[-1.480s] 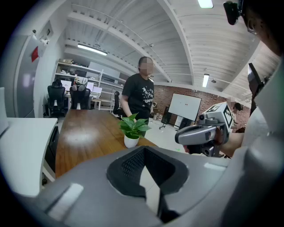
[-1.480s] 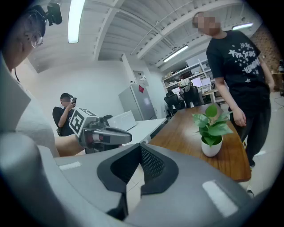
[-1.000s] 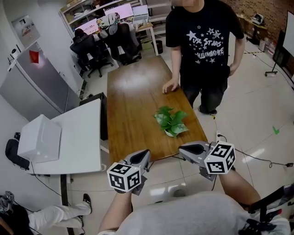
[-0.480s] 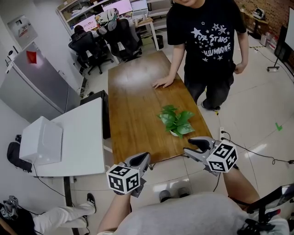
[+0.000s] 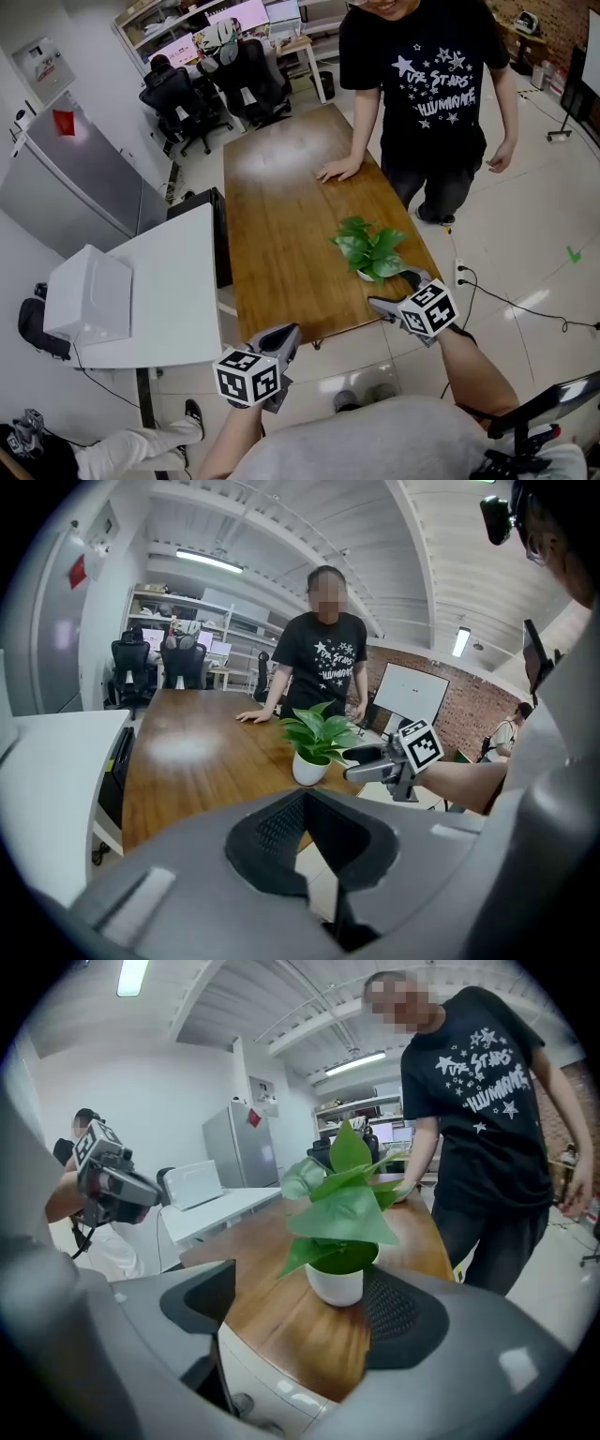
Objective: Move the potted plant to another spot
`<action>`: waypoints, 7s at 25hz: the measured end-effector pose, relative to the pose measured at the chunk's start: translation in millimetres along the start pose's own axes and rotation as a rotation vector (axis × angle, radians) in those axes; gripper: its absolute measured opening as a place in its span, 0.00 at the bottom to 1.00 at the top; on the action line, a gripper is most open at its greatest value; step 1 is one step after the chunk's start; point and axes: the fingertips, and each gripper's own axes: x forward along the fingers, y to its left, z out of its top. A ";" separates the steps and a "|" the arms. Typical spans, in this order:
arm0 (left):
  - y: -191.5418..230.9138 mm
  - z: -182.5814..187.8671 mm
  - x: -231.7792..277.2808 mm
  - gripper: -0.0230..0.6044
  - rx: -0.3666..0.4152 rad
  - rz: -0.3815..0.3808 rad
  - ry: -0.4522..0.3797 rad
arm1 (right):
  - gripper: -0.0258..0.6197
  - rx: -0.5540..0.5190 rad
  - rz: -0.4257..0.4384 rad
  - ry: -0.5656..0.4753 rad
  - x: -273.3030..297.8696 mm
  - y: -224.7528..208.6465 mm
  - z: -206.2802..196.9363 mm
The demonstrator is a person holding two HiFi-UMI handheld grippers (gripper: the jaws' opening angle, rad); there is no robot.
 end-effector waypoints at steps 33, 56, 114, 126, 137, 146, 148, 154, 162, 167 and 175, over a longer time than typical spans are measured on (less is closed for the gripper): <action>47.0 -0.7 6.9 0.03 0.007 -0.027 0.057 | 0.75 0.051 -0.277 -0.022 81.3 -59.3 -5.2; 39.4 -0.5 11.0 0.03 0.012 -0.013 0.051 | 0.74 0.042 -0.256 -0.032 78.5 -64.5 -9.2; 125.6 -88.3 -271.2 0.03 -0.281 0.514 -0.238 | 0.74 -0.376 0.353 -0.102 230.4 302.2 151.1; 147.8 -135.7 -322.6 0.03 -0.366 0.622 -0.222 | 0.74 -0.383 0.504 -0.039 292.2 398.0 123.8; 163.1 -166.6 -341.3 0.03 -0.424 0.669 -0.203 | 0.74 -0.381 0.554 0.025 332.3 433.6 89.3; 174.0 -172.4 -341.6 0.03 -0.424 0.660 -0.193 | 0.74 -0.386 0.553 0.029 343.1 437.8 75.3; 177.2 -172.8 -341.5 0.03 -0.426 0.658 -0.194 | 0.74 -0.392 0.553 0.030 345.0 437.9 73.3; 181.5 -170.0 -338.7 0.03 -0.422 0.643 -0.194 | 0.75 -0.401 0.552 0.023 345.6 438.0 73.8; 185.9 -168.2 -334.8 0.03 -0.405 0.615 -0.185 | 0.75 -0.380 0.584 0.018 343.3 440.3 76.8; 193.6 -165.3 -330.5 0.03 -0.391 0.594 -0.195 | 0.81 -0.390 0.590 0.025 342.9 438.4 74.0; 200.0 -155.3 -316.1 0.03 -0.359 0.540 -0.208 | 0.83 -0.383 0.566 0.003 323.4 422.0 77.2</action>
